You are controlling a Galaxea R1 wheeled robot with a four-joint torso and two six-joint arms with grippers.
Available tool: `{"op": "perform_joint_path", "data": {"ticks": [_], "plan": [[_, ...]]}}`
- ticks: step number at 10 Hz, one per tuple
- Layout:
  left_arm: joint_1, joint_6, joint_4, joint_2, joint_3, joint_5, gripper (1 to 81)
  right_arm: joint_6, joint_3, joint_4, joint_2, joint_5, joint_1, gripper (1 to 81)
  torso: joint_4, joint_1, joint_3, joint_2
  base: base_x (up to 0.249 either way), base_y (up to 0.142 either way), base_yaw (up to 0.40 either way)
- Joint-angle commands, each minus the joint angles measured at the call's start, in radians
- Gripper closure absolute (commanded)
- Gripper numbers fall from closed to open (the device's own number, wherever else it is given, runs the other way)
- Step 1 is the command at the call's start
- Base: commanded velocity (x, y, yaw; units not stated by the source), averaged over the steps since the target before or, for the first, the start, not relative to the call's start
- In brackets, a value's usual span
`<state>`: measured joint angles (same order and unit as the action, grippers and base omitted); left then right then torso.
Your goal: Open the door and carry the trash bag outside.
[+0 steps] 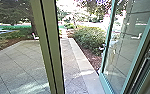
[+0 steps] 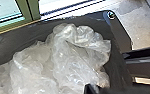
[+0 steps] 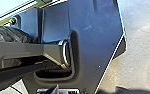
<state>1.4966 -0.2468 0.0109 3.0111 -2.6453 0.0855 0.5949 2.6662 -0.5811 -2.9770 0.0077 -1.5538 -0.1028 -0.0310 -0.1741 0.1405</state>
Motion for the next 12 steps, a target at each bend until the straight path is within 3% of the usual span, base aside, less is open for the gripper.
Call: {"op": "perform_joint_path", "data": {"ticks": [1, 12], "plan": [[-0.043, -0.006, -0.008, 0.0, 0.004, -0.053, 81.1, -0.004, 0.0, -0.006, 0.002, -0.048, 0.042, 1.0, 0.0, 0.0, 0.0, 0.0, 0.0, 0.0, 0.0], [-0.043, -0.006, -0.008, 0.002, 0.005, -0.052, 81.1, -0.004, 0.001, -0.006, 0.002, -0.044, 0.037, 1.0, 0.0, 0.0, 0.0, 0.0, 0.0, -0.071, 0.0]]}}
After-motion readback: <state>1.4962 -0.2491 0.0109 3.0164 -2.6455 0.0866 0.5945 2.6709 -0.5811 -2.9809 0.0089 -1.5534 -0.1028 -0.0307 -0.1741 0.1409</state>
